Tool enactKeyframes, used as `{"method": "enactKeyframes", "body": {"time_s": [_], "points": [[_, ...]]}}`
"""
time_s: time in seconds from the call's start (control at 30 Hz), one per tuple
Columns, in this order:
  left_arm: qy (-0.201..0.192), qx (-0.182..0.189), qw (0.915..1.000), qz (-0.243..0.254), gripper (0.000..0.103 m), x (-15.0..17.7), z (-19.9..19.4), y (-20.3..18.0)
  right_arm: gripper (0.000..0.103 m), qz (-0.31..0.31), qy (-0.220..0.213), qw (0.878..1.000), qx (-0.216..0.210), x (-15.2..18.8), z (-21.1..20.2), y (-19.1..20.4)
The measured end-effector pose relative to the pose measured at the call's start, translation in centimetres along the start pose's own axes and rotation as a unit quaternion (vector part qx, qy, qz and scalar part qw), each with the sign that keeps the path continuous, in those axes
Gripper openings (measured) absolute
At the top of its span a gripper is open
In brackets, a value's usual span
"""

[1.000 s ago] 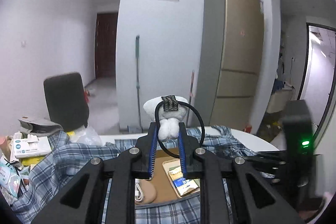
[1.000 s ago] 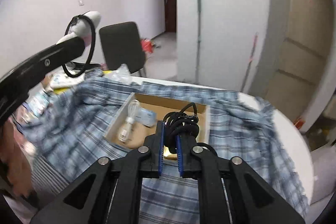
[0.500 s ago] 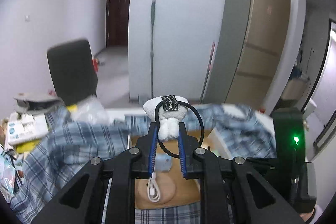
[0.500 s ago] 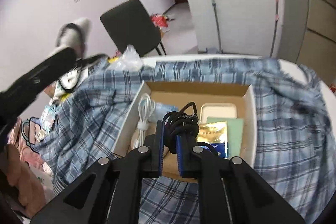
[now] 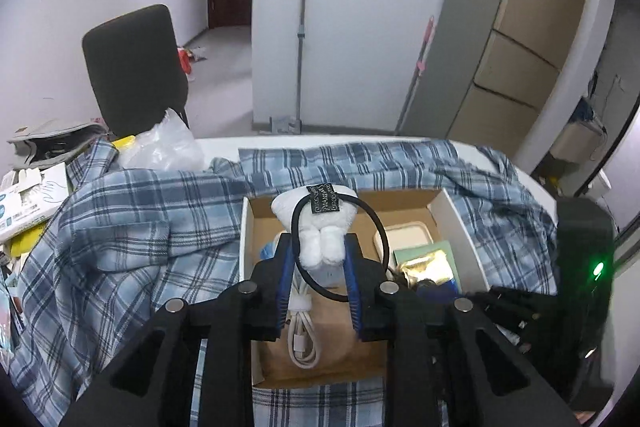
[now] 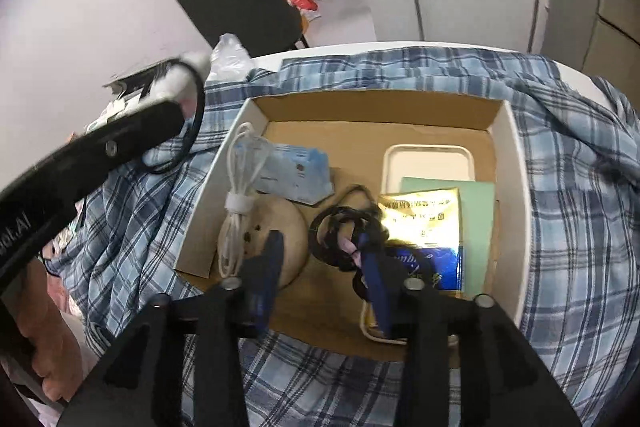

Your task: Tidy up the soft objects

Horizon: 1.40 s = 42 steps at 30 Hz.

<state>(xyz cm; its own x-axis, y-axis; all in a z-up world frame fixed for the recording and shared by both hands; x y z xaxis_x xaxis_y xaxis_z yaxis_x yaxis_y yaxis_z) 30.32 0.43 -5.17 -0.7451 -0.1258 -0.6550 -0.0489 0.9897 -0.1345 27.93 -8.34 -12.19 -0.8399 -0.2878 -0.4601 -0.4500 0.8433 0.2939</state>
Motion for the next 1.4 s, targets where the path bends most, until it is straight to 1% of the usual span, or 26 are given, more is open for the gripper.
{"method": "enactKeyframes", "body": {"time_s": [0.07, 0.13, 0.17, 0.2, 0.23, 0.33, 0.5, 0.6, 0.7, 0.73, 0.8, 0.87, 0.93, 0.97, 1.0, 1.03, 1.07, 1.1, 1.13, 1.17, 1.2, 1.23, 1.27, 1.3, 1.33, 1.4], "points": [[0.001, -0.004, 0.9999, 0.010, 0.031, 0.2, 0.3, -0.3, 0.047, 0.012, -0.001, 1.000, 0.001, 0.0, -0.2, -0.7], [0.003, -0.001, 0.9998, 0.018, 0.046, 0.3, 0.5, -0.7, 0.054, 0.019, -0.002, 1.000, -0.003, -0.1, -0.7, -1.0], [0.000, -0.001, 0.9998, 0.019, 0.059, 0.3, 0.5, -0.7, 0.054, 0.021, -0.003, 1.000, -0.007, -0.2, -1.0, -1.1], [-0.007, -0.001, 0.9998, 0.018, 0.067, 0.1, 0.3, -0.7, 0.055, 0.021, -0.005, 1.000, -0.010, -0.3, -1.3, -1.1], [-0.014, -0.005, 0.9998, 0.014, 0.067, 0.0, 0.1, -0.6, 0.055, 0.020, -0.009, 1.000, -0.008, -0.4, -1.8, -1.1], [-0.015, 0.000, 0.9999, 0.007, 0.067, -0.2, -0.2, -0.3, 0.055, 0.017, -0.018, 1.000, 0.010, -0.6, -2.8, -1.6], [-0.027, -0.006, 0.9996, 0.002, 0.067, -0.7, -0.9, 0.1, 0.055, 0.020, -0.032, 0.999, 0.025, -1.2, -4.0, -2.4], [-0.048, -0.008, 0.9988, 0.001, 0.067, -1.1, -1.9, -0.1, 0.055, 0.021, -0.042, 0.998, 0.032, -1.5, -4.5, -2.8], [-0.075, 0.009, 0.9971, 0.005, 0.067, -1.8, -3.9, -0.8, 0.055, 0.019, -0.070, 0.996, 0.054, -2.3, -5.5, -2.6], [-0.090, 0.006, 0.9960, -0.001, 0.067, -2.0, -4.8, -0.6, 0.055, 0.018, -0.080, 0.995, 0.064, -2.6, -6.0, -2.6], [-0.126, -0.002, 0.9920, -0.009, 0.067, -2.4, -6.6, -0.3, 0.055, 0.013, -0.106, 0.992, 0.073, -3.1, -7.4, -2.1], [-0.168, -0.017, 0.9856, -0.007, 0.067, -2.5, -8.8, 0.2, 0.055, 0.011, -0.128, 0.989, 0.077, -3.3, -8.8, -1.7], [-0.195, -0.015, 0.9807, 0.004, 0.067, -2.2, -10.7, 0.1, 0.063, 0.004, -0.158, 0.984, 0.082, -3.4, -10.7, -1.2], [-0.206, -0.014, 0.9783, 0.007, 0.067, -2.0, -11.5, 0.1, 0.065, 0.000, -0.174, 0.981, 0.085, -3.4, -11.6, -0.9], [-0.220, -0.013, 0.9754, 0.010, 0.069, -1.7, -12.3, 0.0, 0.067, -0.006, -0.193, 0.977, 0.089, -3.2, -12.6, -0.5], [-0.239, -0.012, 0.9707, 0.016, 0.072, -1.3, -13.5, -0.1, 0.071, -0.014, -0.212, 0.973, 0.091, -3.1, -13.7, -0.1], [-0.253, -0.012, 0.9671, 0.019, 0.078, -0.9, -14.4, -0.1, 0.074, -0.021, -0.226, 0.969, 0.097, -2.9, -14.6, 0.3], [-0.270, -0.012, 0.9626, 0.021, 0.083, -0.5, -15.3, -0.2, 0.082, -0.027, -0.242, 0.964, 0.103, -2.6, -15.6, 0.6], [-0.292, -0.013, 0.9560, 0.024, 0.087, 0.1, -16.5, -0.2, 0.088, -0.032, -0.262, 0.959, 0.102, -2.3, -16.7, 1.0], [-0.306, -0.015, 0.9516, 0.025, 0.088, 0.5, -17.3, -0.2, 0.091, -0.036, -0.277, 0.955, 0.099, -2.0, -17.7, 1.4], [-0.323, -0.015, 0.9459, 0.029, 0.088, 1.0, -18.2, -0.2, 0.097, -0.039, -0.294, 0.950, 0.096, -1.7, -18.6, 1.8], [-0.333, -0.015, 0.9423, 0.033, 0.088, 1.3, -18.8, -0.1, 0.101, -0.043, -0.312, 0.944, 0.096, -1.2, -19.6, 2.1], [-0.342, -0.014, 0.9388, 0.036, 0.091, 1.7, -19.4, -0.1, 0.101, -0.046, -0.328, 0.938, 0.100, -0.8, -20.4, 2.4], [-0.350, -0.014, 0.9360, 0.038, 0.097, 2.2, -20.0, 0.0, 0.101, -0.051, -0.348, 0.930, 0.106, -0.3, -21.3, 2.8], [-0.352, -0.011, 0.9351, 0.038, 0.102, 2.6, -20.4, 0.1, 0.101, -0.056, -0.361, 0.924, 0.111, 0.2, -21.9, 3.1], [-0.364, -0.006, 0.9308, 0.035, 0.103, 3.5, -21.5, 0.4, 0.102, -0.070, -0.380, 0.914, 0.126, 1.2, -22.7, 3.6]]}}
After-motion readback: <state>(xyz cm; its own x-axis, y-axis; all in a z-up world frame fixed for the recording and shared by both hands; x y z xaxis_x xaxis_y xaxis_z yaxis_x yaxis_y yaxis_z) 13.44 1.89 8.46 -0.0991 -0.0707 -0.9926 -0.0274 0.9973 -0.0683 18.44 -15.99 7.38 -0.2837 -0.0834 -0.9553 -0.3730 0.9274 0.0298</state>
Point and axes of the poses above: each gripper's, at about its wrist camera, not at the fingertips, and z roughly the way its jaws point, y to its left, x to its underside, the point moved 9 cm from there along z, roughly the way its jaws point, and after that the axes turned 1 degree about -z, right-handed, at the moved point
